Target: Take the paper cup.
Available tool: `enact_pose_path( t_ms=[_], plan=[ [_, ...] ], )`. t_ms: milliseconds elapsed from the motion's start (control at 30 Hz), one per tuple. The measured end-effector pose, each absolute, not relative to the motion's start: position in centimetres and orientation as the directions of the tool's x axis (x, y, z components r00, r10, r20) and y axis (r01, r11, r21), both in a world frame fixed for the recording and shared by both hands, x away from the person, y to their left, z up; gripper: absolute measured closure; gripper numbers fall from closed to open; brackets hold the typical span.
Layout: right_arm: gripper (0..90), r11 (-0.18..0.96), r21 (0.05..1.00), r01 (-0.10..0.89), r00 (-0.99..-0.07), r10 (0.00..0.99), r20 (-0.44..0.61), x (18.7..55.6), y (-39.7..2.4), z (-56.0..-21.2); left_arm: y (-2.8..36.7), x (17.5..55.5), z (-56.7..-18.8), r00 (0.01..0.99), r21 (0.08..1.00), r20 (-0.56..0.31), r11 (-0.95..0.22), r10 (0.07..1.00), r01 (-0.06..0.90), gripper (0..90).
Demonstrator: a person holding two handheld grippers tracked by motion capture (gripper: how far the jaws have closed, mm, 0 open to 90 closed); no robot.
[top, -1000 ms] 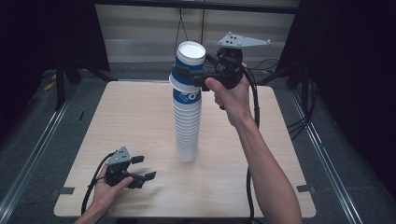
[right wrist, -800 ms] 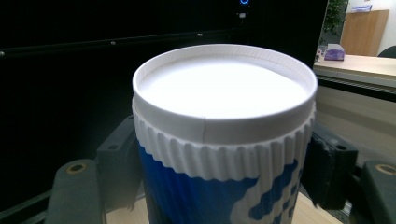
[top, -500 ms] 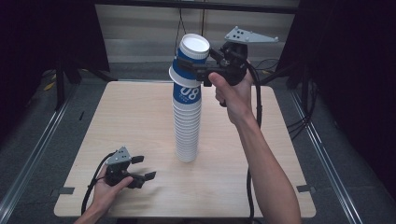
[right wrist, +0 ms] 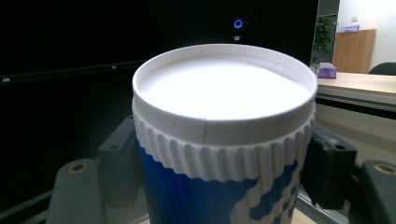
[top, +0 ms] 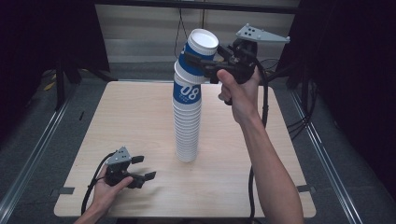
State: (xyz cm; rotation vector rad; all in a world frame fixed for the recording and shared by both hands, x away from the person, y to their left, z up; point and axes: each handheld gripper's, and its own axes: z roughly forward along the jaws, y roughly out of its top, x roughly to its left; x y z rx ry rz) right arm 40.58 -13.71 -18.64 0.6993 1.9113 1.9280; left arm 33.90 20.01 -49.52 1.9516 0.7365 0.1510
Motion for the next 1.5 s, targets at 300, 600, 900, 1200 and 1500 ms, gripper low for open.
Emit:
enact_pose_path(
  t_ms=[300, 600, 900, 1200, 1500],
  plan=[
    [26.9, -0.063, 0.993, 0.099, -0.807, 0.578, 0.117, 40.4, -15.0, -18.5, 20.0, 33.9, -49.5, 0.805, 0.847, -0.206, -0.311, 0.556, 0.432, 16.2],
    [27.0, -0.069, 0.995, 0.079, -0.778, 0.620, 0.104, 39.8, -16.7, -18.2, 20.1, 34.2, -49.6, 0.803, 0.859, -0.219, -0.281, 0.554, 0.429, 16.9],
    [27.1, -0.035, 0.995, 0.090, -0.742, 0.665, 0.091, 38.8, -19.4, -19.4, 19.9, 34.4, -49.5, 0.796, 0.866, -0.258, -0.235, 0.547, 0.442, 16.9],
    [27.2, 0.023, 0.990, 0.142, -0.719, 0.689, 0.088, 38.3, -20.2, -22.2, 19.7, 34.1, -48.7, 0.798, 0.872, -0.223, -0.252, 0.560, 0.420, 16.9],
    [27.5, 0.055, 0.977, 0.204, -0.695, 0.711, 0.105, 37.6, -21.0, -26.2, 18.6, 34.2, -47.4, 0.834, 0.867, -0.208, -0.299, 0.511, 0.399, 16.7]
  ],
)
